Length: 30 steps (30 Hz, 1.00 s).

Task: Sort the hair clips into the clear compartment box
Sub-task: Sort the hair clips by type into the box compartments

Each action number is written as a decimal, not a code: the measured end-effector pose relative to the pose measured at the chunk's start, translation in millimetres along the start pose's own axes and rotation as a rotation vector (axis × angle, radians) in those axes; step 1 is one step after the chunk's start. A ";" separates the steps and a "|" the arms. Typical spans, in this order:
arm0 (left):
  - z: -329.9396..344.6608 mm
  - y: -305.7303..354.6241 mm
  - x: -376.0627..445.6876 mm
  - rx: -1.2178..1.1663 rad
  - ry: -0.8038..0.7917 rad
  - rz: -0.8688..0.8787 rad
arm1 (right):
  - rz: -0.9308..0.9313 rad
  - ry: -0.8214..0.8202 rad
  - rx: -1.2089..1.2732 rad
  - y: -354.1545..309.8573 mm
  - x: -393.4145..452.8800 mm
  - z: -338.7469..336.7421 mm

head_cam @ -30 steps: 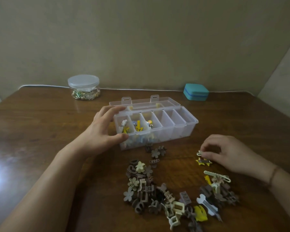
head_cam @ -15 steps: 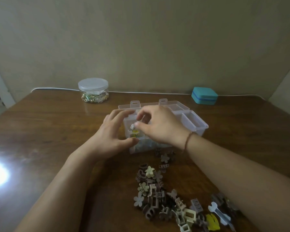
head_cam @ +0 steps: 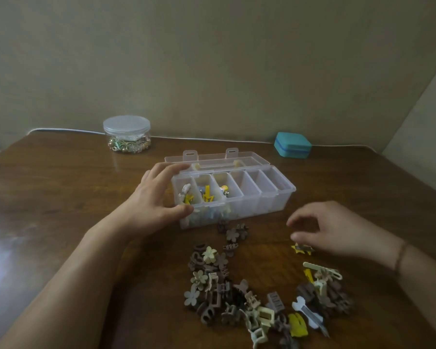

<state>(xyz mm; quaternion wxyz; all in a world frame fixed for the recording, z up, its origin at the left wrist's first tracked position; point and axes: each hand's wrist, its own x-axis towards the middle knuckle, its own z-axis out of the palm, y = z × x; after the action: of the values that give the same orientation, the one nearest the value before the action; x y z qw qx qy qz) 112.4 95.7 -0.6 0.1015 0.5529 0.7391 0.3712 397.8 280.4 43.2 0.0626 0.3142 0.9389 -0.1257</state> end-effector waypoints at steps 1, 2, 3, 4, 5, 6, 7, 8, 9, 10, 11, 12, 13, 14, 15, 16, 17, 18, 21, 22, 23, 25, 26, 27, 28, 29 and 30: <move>0.3 0.0 0.0 -0.004 -0.001 -0.002 | 0.005 -0.026 -0.014 3.4 -3.3 3.7; 0.4 -0.1 0.1 -0.005 -0.001 -0.002 | 0.002 -0.031 -0.011 5.6 -5.7 6.7; 0.7 -0.3 0.1 -0.006 0.000 0.000 | -0.004 -0.024 0.000 7.5 -6.9 9.4; 0.8 -0.3 0.2 -0.008 0.001 0.002 | -0.009 -0.016 0.010 8.6 -7.6 11.9; 0.9 -0.3 0.1 -0.011 0.000 0.002 | -0.013 -0.007 0.017 9.0 -7.6 14.1; 0.9 0.0 0.2 -0.013 0.001 0.003 | -0.016 0.002 0.016 8.3 -6.8 15.0; 1.1 0.4 0.3 -0.013 0.003 0.003 | -0.019 0.008 0.005 7.1 -5.3 14.5; 1.1 0.7 0.3 -0.012 0.006 0.005 | -0.024 0.010 -0.010 3.9 -3.7 11.8; 1.4 0.6 -0.2 -0.013 0.011 0.007 | -0.037 0.016 -0.013 -1.1 -1.3 7.0; 1.2 0.4 -0.5 -0.013 0.015 0.011 | -0.059 0.036 0.007 -8.3 2.4 0.3; 0.9 0.1 -0.8 -0.010 0.015 0.013 | -0.094 0.076 0.057 -18.3 6.5 -7.7; 0.4 -0.3 -0.8 -0.005 0.013 0.011 | -0.145 0.132 0.119 -31.0 11.2 -16.3; -0.1 -0.3 -1.1 -0.001 0.012 0.008 | -0.208 0.198 0.178 -45.9 16.4 -24.8; -0.4 -0.3 -1.1 0.002 0.012 0.008 | -0.273 0.260 0.232 -62.1 21.8 -32.6; -0.7 -0.2 -1.5 0.004 0.013 0.011 | -0.325 0.312 0.281 -78.1 28.8 -39.0; -0.9 -0.1 -1.6 0.006 0.011 0.012 | -0.361 0.349 0.325 -93.4 37.0 -44.0; -1.2 0.1 -1.6 0.009 0.008 0.012 | -0.382 0.368 0.359 -107.0 46.2 -47.3; -1.3 -0.2 -1.4 0.009 0.007 0.013 | -0.393 0.365 0.388 -119.2 56.0 -48.4; -1.5 -1.0 -0.9 0.006 0.010 0.014 | -0.379 0.280 0.434 -141.8 82.4 -39.2; -1.6 -1.0 -0.7 0.009 0.009 0.013 | -0.364 0.265 0.409 -143.9 89.5 -33.6; -1.8 -0.8 -0.7 0.012 0.006 0.010 | -0.348 0.264 0.376 -143.4 94.4 -28.4; -2.3 -0.1 -0.5 0.021 -0.003 0.004 | -0.309 0.273 0.342 -134.5 97.6 -21.8; -2.5 0.0 -0.2 0.022 -0.007 0.001 | -0.295 0.278 0.335 -127.5 95.8 -21.2; -2.8 0.0 0.0 0.021 -0.010 -0.001 | -0.287 0.288 0.325 -119.3 92.5 -22.0; -2.9 0.0 0.4 0.019 -0.015 -0.003 | -0.284 0.302 0.313 -110.8 86.8 -24.0; -2.7 0.2 0.5 0.018 -0.019 -0.003 | -0.280 0.310 0.305 -101.1 79.1 -26.6; -2.8 0.1 0.4 0.016 -0.018 -0.002 | -0.278 0.302 0.299 -91.4 70.1 -29.6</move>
<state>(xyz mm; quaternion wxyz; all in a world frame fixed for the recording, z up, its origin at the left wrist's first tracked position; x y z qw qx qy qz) 110.8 94.9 1.6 0.1041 0.5563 0.7416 0.3602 285.6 258.4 75.8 -0.1435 0.2029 0.9428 -0.2219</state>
